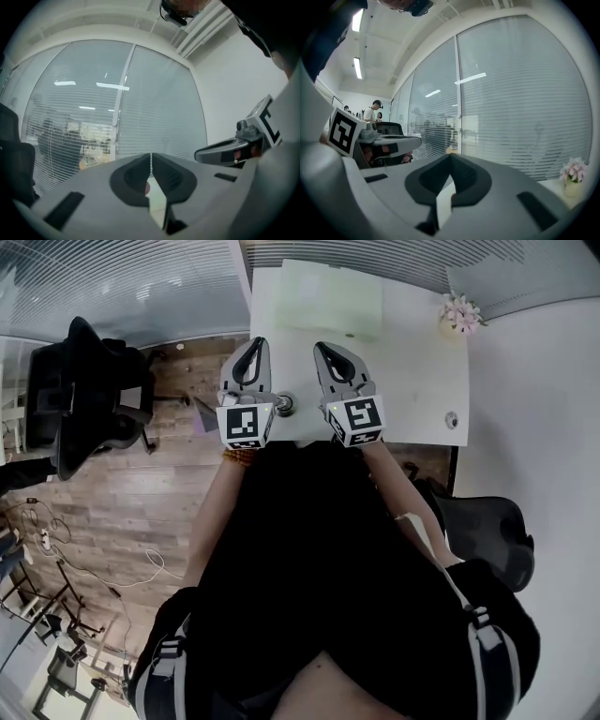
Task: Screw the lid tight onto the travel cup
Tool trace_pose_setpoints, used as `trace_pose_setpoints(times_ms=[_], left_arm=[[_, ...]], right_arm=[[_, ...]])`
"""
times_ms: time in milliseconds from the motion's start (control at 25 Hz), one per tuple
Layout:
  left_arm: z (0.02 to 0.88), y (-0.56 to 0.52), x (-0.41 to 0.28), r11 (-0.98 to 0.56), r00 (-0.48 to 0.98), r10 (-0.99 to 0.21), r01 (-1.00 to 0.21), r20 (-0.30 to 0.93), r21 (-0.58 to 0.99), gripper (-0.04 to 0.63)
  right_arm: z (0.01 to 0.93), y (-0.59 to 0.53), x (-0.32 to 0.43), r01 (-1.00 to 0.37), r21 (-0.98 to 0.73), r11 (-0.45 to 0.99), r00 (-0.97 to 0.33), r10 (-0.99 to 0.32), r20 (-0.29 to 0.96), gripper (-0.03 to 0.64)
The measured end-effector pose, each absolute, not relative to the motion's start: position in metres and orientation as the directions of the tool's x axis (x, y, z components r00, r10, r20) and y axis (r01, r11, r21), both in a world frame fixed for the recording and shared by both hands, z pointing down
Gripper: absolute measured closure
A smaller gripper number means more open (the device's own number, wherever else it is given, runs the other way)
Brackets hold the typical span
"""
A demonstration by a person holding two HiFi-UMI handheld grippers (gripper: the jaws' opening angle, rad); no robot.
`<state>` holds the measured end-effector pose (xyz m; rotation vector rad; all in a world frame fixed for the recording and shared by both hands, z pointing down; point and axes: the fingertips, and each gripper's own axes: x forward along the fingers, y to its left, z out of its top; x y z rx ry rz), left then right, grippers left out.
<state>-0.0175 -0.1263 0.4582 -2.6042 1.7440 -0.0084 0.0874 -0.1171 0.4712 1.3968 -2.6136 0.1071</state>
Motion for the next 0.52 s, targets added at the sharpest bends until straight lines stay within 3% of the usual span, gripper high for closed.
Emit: trace_pose_setpoints(times_ms=[520], left_arm=[[0.466,-0.114,-0.013,-0.434,0.433,-0.901,-0.901,0.018,-0.019,0.578]], right_arm=[[0.479,-0.110,0.078,-0.812,0.024,0.583,-0.569,-0.800,0.191,0.618]])
